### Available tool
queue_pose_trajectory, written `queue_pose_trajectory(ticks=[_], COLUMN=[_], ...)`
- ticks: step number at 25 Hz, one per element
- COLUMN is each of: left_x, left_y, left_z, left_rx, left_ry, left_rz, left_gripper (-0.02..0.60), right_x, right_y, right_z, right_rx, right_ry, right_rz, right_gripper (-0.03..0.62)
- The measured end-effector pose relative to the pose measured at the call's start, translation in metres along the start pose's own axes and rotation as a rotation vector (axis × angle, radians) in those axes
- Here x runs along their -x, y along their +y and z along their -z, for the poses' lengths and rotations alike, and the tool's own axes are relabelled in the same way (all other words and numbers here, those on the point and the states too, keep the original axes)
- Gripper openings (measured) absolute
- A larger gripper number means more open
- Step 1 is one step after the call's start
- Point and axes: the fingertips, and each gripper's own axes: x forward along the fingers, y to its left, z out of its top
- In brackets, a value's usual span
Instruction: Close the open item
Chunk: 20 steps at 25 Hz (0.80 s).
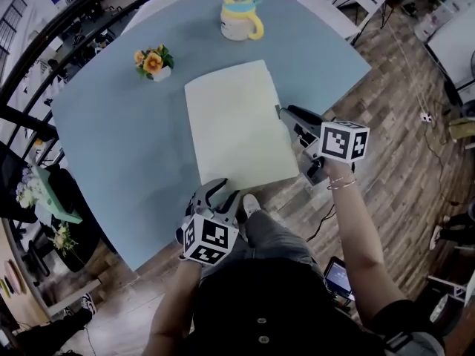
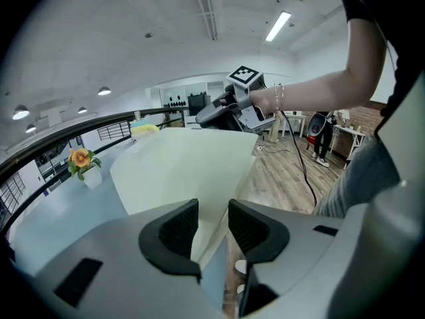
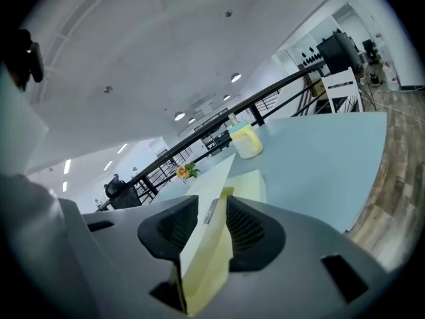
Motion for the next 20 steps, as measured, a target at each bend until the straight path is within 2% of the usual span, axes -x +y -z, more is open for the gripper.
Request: queue_pose_trajectory(ticks=[5, 9, 10, 20], left_x=[0.000, -0.001, -0.001, 0.000], left_y=[0.001, 0.001, 0.000, -0.002], left_z=[0.000, -0.001, -0.001, -0.005], left_rx=[0.000, -0.003, -0.004, -0.058], left_ry=[0.002, 0.007, 0.008, 0.034], left_rz=[-0.001, 0.000, -0.001, 0.002], left_gripper=[0.150, 0.150, 0.150, 0.152], right_x=[-0.013, -0.016, -0.017, -0.016], right_y=[0.002, 0.005, 0.004, 0.001], right_z=[0.007, 0.011, 0.011, 0.009], right_rx=[-0.042, -0.108, -0.108, -0.073], right_ry=[0.053, 0.075, 0.080, 0.082], right_rz=[-0.060, -0.105, -0.106, -0.101], right_gripper=[0.118, 0.082, 0.058, 0.048])
